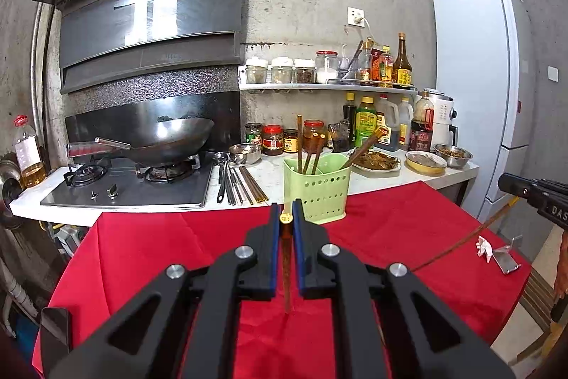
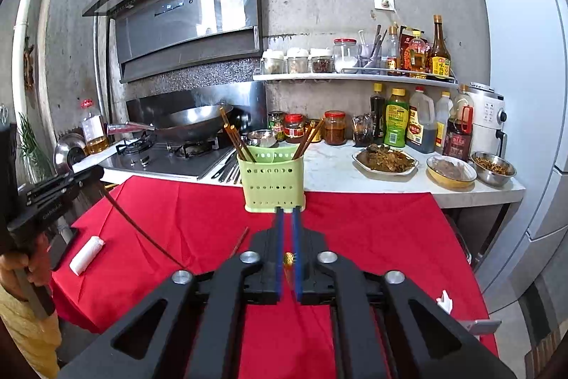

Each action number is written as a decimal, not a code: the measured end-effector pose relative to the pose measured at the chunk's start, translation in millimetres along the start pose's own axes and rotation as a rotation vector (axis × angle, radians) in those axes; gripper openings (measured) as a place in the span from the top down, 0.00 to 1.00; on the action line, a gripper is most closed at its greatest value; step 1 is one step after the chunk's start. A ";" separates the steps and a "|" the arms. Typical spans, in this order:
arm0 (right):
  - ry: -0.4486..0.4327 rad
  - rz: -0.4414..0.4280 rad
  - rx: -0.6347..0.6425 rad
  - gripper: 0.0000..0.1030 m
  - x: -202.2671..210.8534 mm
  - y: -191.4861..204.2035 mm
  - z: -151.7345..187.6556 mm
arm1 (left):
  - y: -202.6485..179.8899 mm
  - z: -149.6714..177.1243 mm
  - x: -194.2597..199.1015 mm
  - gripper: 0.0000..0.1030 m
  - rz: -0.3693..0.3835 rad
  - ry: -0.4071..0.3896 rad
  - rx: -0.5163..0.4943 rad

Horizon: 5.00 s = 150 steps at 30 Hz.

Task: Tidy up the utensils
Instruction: 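Lift the chopstick upright with the left gripper while the right gripper lifts its chopstick, then carry the upright chopstick toward the green holder with the left gripper while the right gripper carries its own, then lower the chopstick into the green holder with the left gripper while the right gripper inserts its own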

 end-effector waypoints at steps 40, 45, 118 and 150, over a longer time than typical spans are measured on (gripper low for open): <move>0.517 -0.083 0.074 0.92 -210.3 29.2 141.9 | 1.5 -1.2 0.6 0.93 -0.010 -0.032 -0.003; 0.481 -0.065 0.061 0.77 -190.6 23.7 140.7 | 1.6 -1.3 0.1 0.93 -0.013 -0.032 -0.006; 0.113 0.048 0.122 0.93 -56.1 18.4 47.0 | 9.8 28.7 -19.8 0.93 -0.034 0.094 0.005; -0.073 -0.022 0.147 0.94 -165.9 -2.3 -114.0 | -78.3 -96.3 -156.3 0.94 0.139 -0.010 -0.045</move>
Point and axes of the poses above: each gripper's, at about its wrist camera, not at the fingertips, and x roughly against the way its jaws point, y to its left, z to its underside, the point moved 10 cm from there along -x, roughly the way its jaws point, and after that the axes turned 14 degrees about x, right-handed, at the moved point
